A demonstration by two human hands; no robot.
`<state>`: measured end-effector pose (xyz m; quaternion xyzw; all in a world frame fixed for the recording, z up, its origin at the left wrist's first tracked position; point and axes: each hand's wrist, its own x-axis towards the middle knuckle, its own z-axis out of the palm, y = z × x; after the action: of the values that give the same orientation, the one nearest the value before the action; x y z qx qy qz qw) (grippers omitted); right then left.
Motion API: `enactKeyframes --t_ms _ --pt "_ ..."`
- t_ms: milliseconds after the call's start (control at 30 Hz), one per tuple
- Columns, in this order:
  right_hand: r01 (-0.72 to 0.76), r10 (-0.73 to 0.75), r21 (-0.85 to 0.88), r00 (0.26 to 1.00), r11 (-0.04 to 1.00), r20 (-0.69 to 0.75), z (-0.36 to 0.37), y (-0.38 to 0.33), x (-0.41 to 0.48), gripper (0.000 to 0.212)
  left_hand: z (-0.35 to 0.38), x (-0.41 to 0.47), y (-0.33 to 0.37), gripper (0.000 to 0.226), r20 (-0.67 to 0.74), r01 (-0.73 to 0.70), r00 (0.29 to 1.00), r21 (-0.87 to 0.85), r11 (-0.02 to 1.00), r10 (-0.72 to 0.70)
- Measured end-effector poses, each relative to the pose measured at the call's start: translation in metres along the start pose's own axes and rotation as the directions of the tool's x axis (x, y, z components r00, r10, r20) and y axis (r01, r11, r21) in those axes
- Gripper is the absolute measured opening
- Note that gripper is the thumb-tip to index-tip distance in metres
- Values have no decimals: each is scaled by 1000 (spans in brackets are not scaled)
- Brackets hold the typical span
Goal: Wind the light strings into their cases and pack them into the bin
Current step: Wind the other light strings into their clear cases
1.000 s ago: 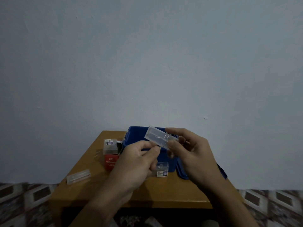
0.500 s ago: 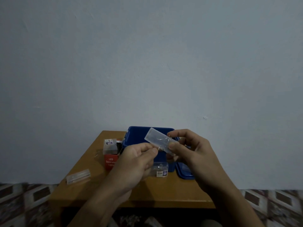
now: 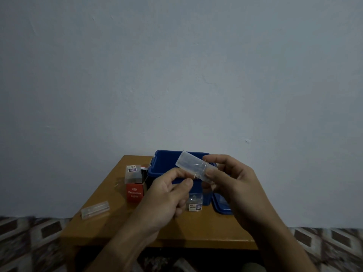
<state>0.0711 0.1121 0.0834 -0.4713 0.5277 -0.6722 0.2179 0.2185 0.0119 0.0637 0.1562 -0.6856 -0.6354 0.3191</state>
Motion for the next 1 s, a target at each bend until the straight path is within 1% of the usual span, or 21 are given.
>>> enactKeyframes --t_ms 100,167,300,367,467,567,600,633,700,733,833,933,1000 --pt "-15 16 45 1000 999 -1 -2 0 0 23 -3 1 -3 16 8 -1 1000 75 997 1" --pt "-28 29 86 1000 996 -5 -3 -1 1 25 -6 2 -5 19 25 -4 1000 160 987 -1" --pt "-50 50 133 999 990 1 -5 -4 1 24 -11 3 -3 26 51 4 998 367 930 -24" --pt "-62 59 118 998 991 27 -6 -5 0 24 -14 5 -3 26 66 31 996 422 906 -65" --pt "-91 73 138 989 986 132 -9 -8 -1 28 -19 7 -3 23 82 89 988 389 917 -130" --pt "-132 84 156 956 979 283 -12 -11 -2 31 -21 8 0 18 67 125 987 269 955 -148" --pt "-145 87 159 942 977 323 -13 -12 -3 30 -22 8 3 20 65 124 987 252 960 -145" --pt "-155 90 158 930 975 357 -14 -13 -3 29 -22 8 6 27 57 119 989 256 959 -138" --pt "-164 99 128 908 978 408 -15 -15 -2 28 -26 11 10 40 52 100 992 281 955 -119" --pt "-165 106 103 897 981 428 -16 -15 -2 27 -27 12 14 41 58 99 991 268 958 -119" --pt "-163 134 19 870 986 475 -17 -18 -2 22 -31 17 25 31 95 117 986 203 972 -139" --pt "-98 167 -169 868 981 468 -15 -21 -3 18 -32 22 34 30 111 119 983 222 968 -146" --pt "-48 177 -302 892 952 416 -12 -21 -3 14 -31 23 40 31 77 109 988 260 960 -133"
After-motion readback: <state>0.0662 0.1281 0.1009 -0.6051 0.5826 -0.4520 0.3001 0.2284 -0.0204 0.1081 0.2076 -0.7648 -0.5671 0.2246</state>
